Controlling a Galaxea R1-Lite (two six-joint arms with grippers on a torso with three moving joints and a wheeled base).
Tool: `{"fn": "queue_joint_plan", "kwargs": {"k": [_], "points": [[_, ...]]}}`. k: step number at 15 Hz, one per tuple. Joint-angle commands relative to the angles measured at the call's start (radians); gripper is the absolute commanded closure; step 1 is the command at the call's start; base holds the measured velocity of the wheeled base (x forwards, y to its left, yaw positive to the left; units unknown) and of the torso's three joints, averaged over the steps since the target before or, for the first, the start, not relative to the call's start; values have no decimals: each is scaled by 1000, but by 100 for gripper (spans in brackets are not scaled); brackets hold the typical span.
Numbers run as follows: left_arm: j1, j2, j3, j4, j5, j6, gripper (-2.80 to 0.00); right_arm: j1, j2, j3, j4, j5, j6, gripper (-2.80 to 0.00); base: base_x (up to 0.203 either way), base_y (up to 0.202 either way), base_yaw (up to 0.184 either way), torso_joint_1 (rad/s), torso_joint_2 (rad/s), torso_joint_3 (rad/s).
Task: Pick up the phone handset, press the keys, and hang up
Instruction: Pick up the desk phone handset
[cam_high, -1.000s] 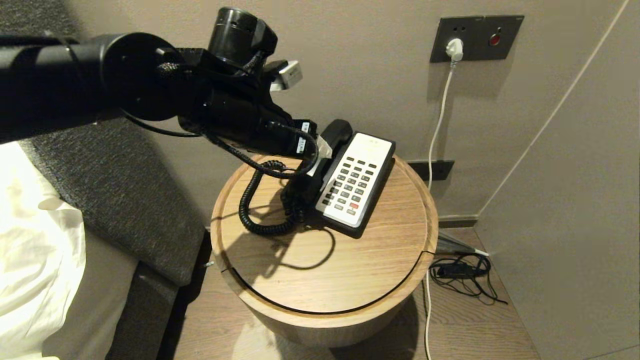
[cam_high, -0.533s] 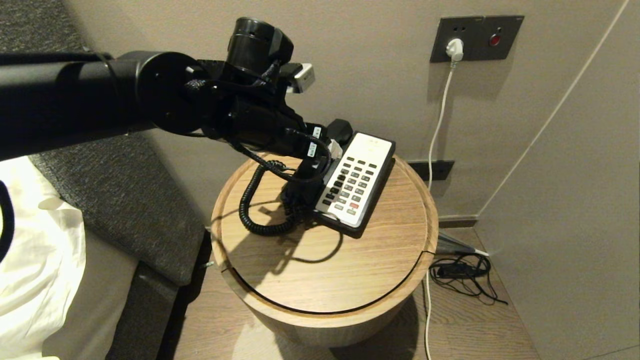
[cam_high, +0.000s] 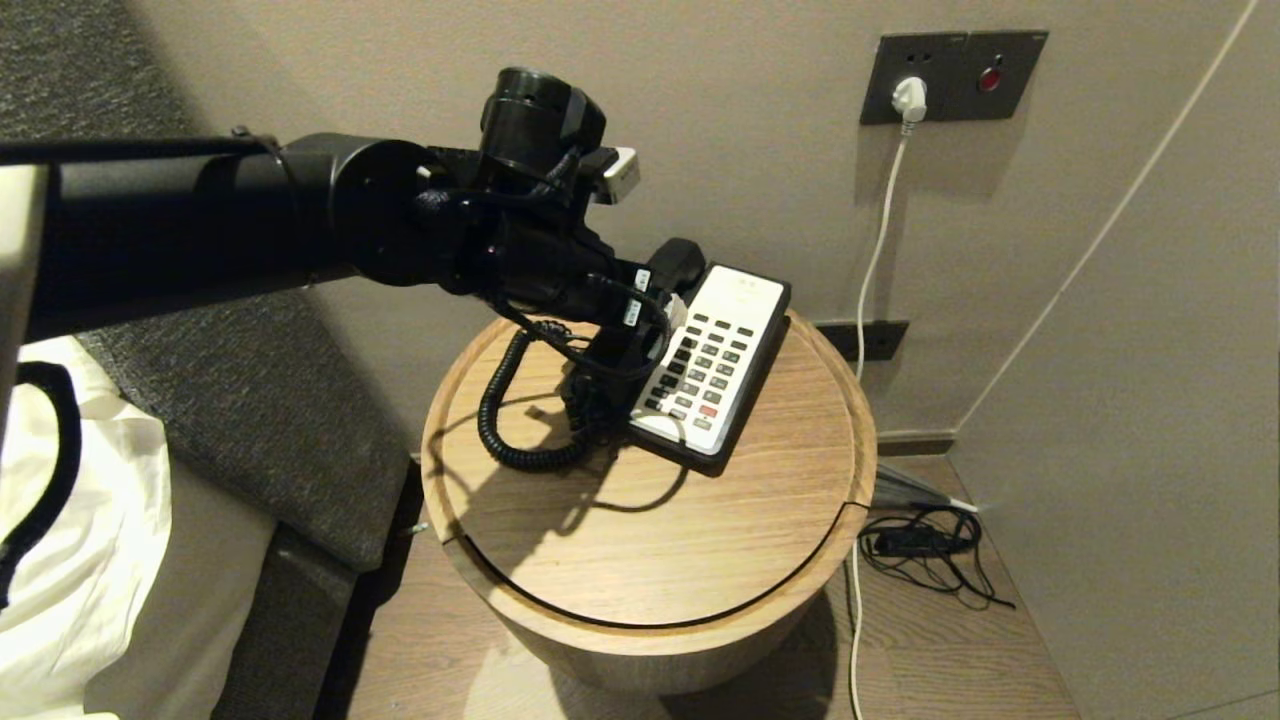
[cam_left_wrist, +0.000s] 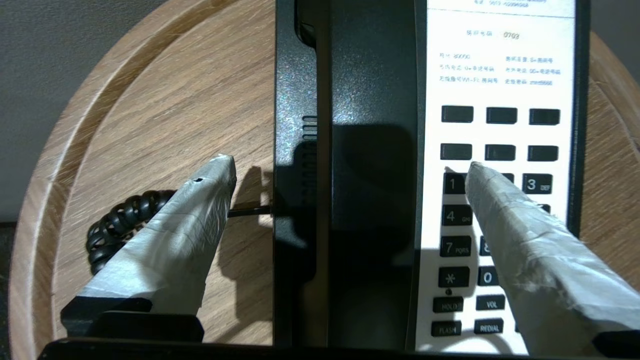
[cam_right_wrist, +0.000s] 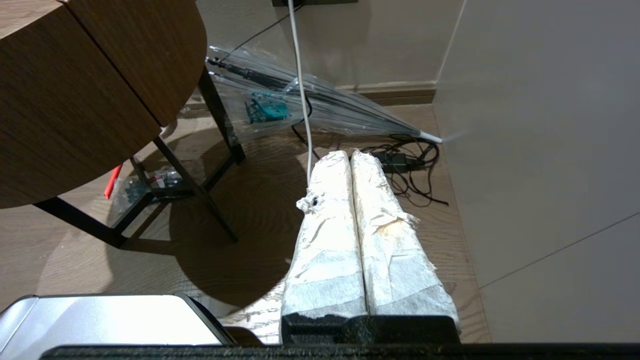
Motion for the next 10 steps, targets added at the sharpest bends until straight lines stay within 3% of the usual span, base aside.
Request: {"fn": "queue_joint_plan", "kwargs": {"k": [1,7,8,10], "points": [[1,6,1,-1,1,-1,-280,0,1,0,0,0,0,0,0,0,0,0,0,0],[10,24,1,-12,2,1,-280,0,1,0,0,0,0,0,0,0,0,0,0,0],[12,31,1,-13,5,6,0,0,1,0,0,0,0,0,0,0,0,0,0,0],[17,38,1,-16,18,7,0,0,1,0,0,0,0,0,0,0,0,0,0,0]]}}
